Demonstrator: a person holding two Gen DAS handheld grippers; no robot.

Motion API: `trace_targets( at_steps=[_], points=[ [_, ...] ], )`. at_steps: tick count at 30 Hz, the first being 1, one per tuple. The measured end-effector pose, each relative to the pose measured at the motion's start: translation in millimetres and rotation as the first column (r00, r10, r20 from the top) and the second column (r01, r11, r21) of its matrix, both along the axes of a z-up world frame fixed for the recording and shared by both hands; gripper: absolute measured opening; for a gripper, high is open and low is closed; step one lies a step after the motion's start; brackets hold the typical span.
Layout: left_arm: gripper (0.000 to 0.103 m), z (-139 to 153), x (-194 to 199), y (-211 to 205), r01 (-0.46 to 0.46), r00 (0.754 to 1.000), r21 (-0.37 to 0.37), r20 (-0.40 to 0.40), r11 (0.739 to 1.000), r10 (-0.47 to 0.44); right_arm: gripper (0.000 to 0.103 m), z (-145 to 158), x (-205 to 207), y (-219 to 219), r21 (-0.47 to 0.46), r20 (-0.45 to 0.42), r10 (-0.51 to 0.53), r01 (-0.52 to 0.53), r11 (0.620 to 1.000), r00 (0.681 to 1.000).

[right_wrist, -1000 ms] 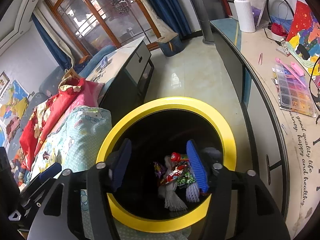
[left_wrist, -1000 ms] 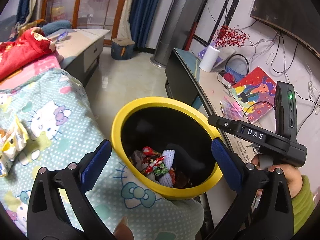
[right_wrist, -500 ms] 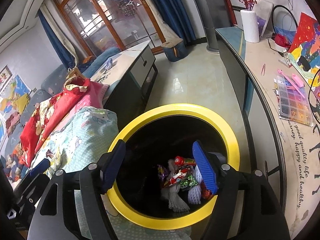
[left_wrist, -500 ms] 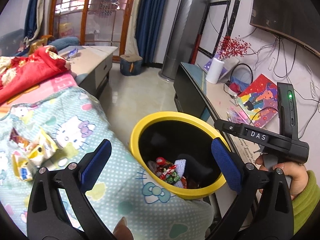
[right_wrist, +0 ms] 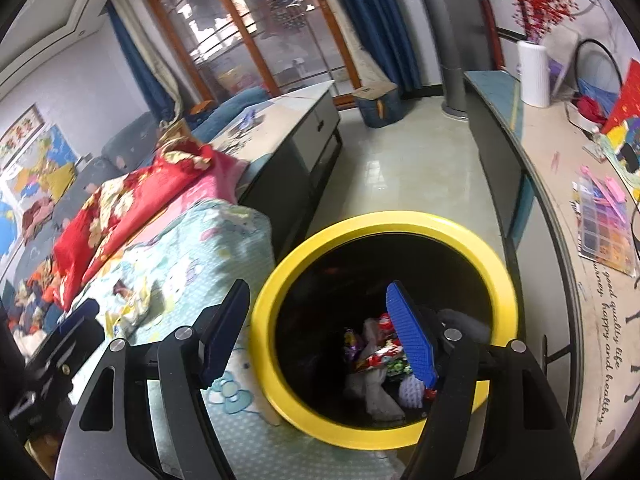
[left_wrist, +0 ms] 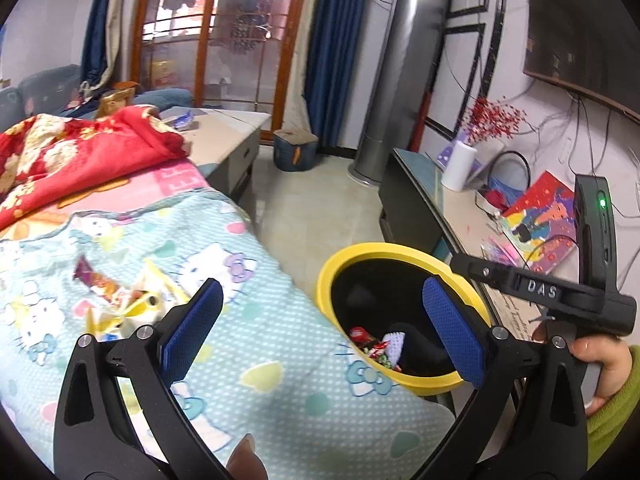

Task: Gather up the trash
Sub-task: 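Move both open tools back over the yellow wrapper and candy stick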

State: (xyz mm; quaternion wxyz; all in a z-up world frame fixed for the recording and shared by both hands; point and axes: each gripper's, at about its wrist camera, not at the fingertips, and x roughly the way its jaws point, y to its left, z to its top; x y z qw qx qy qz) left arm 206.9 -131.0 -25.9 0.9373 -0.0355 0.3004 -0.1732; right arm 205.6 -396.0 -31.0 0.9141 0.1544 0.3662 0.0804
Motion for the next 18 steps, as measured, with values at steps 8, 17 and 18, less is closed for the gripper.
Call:
trace_targets(
  at_steps=[8,17,18],
  points=[
    [0.092,8,-5,35,-0.073,0.997,-0.013,0.031,0.997,0.073,0.069,6,-3,39,-0.025,0.010,0.081,-0.080,0.996,0.997],
    [0.092,12,-7,70,-0.144,0.989,-0.038,0.036,0.989,0.146,0.069,7,-8,93,-0.053,0.012,0.189,-0.188,0.981,0.982],
    [0.092,12,-7,74,-0.150,0.988,-0.041,0.036,0.988,0.152,0.069,7,-10,98,-0.056,0.012,0.199,-0.198,0.979,0.980]
  ],
)
